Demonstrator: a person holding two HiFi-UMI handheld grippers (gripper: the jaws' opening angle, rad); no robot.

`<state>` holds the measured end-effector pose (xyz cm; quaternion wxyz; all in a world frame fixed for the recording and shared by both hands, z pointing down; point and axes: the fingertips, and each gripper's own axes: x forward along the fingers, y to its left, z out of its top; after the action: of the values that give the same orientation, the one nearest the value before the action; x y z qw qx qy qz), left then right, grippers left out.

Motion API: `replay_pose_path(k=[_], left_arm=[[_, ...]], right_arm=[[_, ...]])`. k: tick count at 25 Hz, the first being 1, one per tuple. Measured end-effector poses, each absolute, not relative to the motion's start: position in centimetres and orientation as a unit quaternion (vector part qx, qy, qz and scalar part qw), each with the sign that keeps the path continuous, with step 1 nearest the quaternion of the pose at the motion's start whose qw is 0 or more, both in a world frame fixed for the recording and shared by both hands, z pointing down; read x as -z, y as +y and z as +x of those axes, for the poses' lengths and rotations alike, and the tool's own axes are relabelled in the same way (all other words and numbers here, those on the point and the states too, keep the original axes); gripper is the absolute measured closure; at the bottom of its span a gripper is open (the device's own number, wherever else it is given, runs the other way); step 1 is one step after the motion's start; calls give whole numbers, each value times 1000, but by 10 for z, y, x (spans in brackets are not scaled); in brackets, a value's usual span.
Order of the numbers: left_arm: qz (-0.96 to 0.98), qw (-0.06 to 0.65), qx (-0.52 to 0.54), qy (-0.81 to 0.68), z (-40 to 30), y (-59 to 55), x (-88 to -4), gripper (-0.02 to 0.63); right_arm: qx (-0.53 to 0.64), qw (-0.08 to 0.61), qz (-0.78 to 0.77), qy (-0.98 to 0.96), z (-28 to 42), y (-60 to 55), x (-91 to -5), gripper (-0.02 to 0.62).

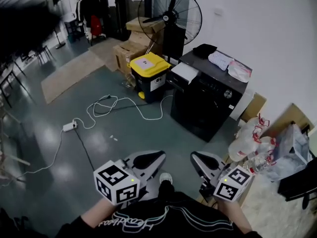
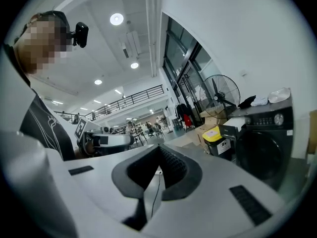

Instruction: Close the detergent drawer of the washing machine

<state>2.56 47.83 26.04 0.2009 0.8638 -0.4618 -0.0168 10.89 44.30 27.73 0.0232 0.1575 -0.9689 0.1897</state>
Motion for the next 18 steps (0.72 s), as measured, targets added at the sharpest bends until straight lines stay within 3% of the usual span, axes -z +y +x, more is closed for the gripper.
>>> replay_pose_path(k=[18], left_arm=[[835, 267, 6, -481, -15, 269, -319, 578]], right_arm=[[-246, 50, 146, -957, 72, 236, -338, 569]])
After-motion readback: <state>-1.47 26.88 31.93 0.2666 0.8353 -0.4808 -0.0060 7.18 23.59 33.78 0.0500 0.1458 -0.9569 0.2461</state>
